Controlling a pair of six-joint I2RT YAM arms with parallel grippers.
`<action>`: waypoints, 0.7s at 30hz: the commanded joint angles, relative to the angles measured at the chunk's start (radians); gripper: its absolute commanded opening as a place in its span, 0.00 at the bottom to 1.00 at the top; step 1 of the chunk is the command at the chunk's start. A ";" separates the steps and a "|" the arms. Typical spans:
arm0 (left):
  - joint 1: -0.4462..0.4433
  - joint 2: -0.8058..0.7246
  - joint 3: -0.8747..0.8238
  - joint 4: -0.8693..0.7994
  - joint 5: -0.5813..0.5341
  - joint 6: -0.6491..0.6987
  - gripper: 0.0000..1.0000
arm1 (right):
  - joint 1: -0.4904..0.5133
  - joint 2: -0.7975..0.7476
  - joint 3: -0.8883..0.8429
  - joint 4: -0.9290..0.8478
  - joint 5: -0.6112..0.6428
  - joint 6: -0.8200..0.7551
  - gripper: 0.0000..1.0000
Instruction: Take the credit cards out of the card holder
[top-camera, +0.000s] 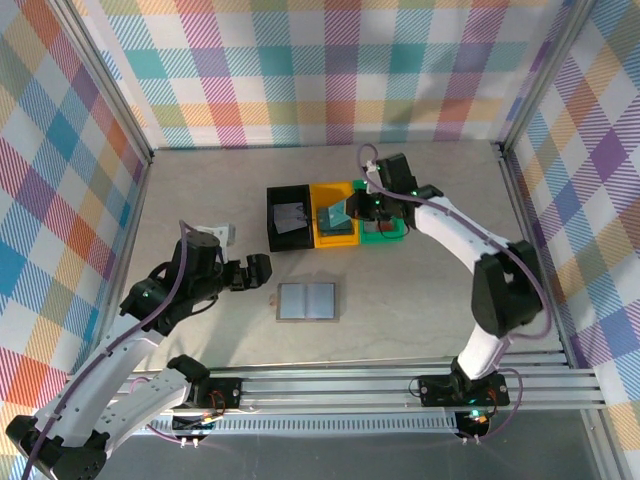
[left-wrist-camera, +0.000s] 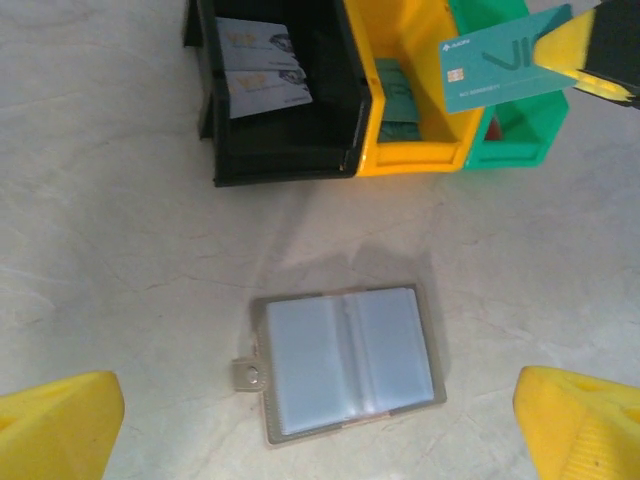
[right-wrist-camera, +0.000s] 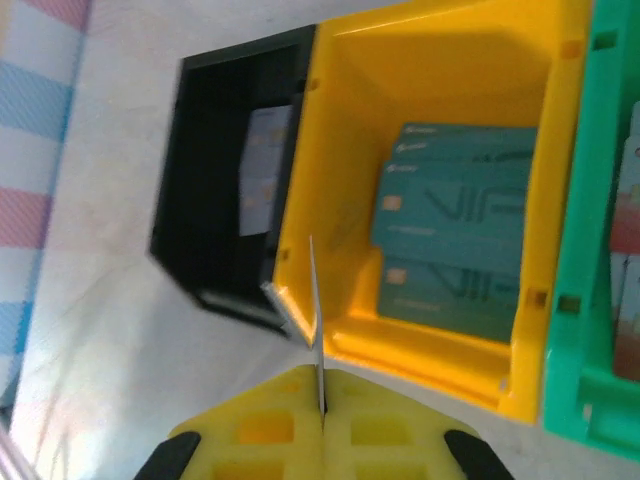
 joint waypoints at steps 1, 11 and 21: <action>0.007 -0.023 -0.015 0.013 -0.058 -0.014 1.00 | 0.001 0.075 0.086 -0.091 0.054 0.015 0.00; 0.007 -0.021 -0.019 0.009 -0.083 -0.011 1.00 | 0.017 0.310 0.265 -0.088 0.037 0.058 0.00; 0.007 -0.016 -0.020 0.010 -0.092 -0.006 1.00 | 0.040 0.380 0.307 -0.032 0.021 0.107 0.00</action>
